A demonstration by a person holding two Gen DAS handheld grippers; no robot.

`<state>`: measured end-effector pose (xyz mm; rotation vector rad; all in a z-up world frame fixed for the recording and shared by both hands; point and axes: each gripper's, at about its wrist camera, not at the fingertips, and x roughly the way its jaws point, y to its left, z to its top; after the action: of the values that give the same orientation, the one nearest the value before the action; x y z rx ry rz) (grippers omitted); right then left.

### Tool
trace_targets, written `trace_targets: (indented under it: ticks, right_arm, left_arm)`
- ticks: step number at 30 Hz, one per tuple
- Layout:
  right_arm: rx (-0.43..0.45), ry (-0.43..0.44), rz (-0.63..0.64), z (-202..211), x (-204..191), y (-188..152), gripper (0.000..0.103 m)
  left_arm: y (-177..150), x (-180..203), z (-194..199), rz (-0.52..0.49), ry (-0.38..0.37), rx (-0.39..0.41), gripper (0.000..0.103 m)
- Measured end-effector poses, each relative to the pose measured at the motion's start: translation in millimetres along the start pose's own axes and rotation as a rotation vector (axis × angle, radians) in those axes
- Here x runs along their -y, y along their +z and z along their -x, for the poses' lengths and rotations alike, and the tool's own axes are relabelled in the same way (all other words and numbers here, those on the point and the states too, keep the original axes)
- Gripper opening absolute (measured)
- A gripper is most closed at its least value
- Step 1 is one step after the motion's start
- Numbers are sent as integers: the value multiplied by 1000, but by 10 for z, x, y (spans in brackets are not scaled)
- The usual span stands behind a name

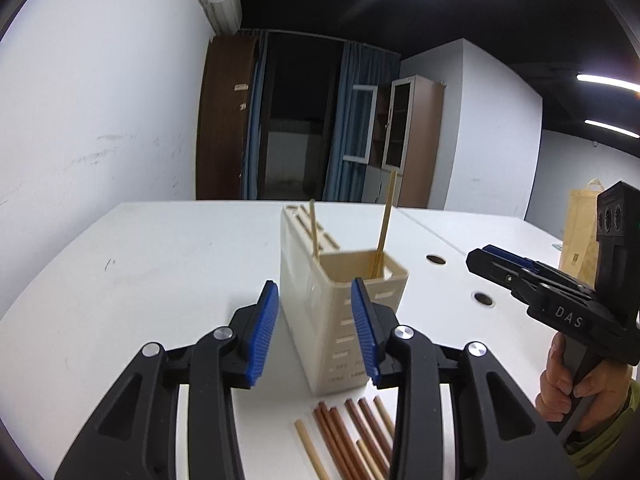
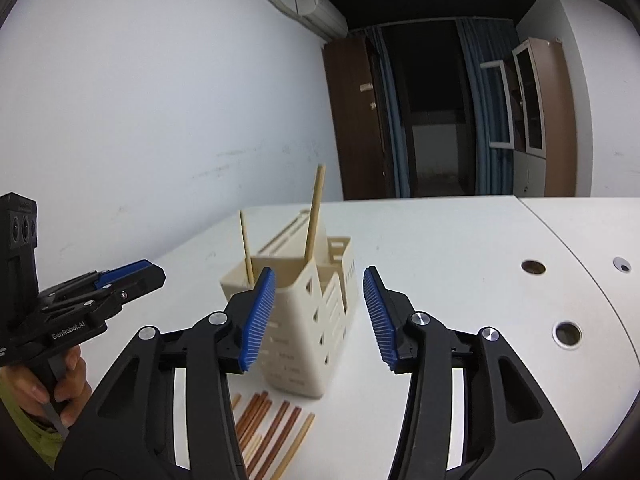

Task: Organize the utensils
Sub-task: 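Withdraw both open tools from the holder back to the chopstick row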

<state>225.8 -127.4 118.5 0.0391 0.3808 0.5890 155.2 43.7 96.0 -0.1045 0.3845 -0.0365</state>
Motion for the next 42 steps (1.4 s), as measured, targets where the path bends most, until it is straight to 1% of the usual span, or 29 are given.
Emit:
trace_targets:
  ticks: [1,5,7,8,10,12,15,18,23,29,31,33,37,42]
  right_arm:
    - [-9,-3,1,-7,-11,-6,49]
    - [-64,-25,10,-47,-73,-113,52]
    - [-98,-29,12,-80,-103,-169,55]
    - [-118,-37,14,-100,-119,-208,56]
    - [-147,-48,8,-131,-122,-269,56]
    - [-174,-79,17,-141,-144,-315,56]
    - [-224,-110,14,-180,-139,-359,56]
    - [-284,-119,14,-226,-121,-411,56]
    - [-382,-128,13,-341,-97,-523,56]
    - [-516,-113,-27,-563,-64,-650,56]
    - [-552,-108,-35,-629,-63,-693,56]
    - [-575,-108,-32,-687,-76,-718,56]
    - [-622,-114,-41,-807,-85,-789,56]
    - [-665,-118,-40,-939,-86,-888,56]
  left_arm:
    - [-17,-14,2,3,2,-8,37]
    - [-70,-42,-5,16,31,-54,37]
    - [-108,-66,-37,26,49,-93,38]
    - [-109,-55,-49,23,62,-116,41]
    - [-168,-12,-117,-9,111,-183,45]
    - [-240,-3,-179,-17,116,-239,45]
    - [-342,-18,-232,-13,133,-280,45]
    - [-406,-48,-260,3,130,-316,45]
    - [-445,-39,-294,-7,130,-363,45]
    - [-507,-86,-445,16,116,-458,45]
    - [-542,-93,-520,14,105,-503,45]
    - [-566,-84,-567,2,105,-529,45]
    - [-595,-63,-617,-20,109,-548,45]
    - [-644,-115,-737,11,76,-607,45]
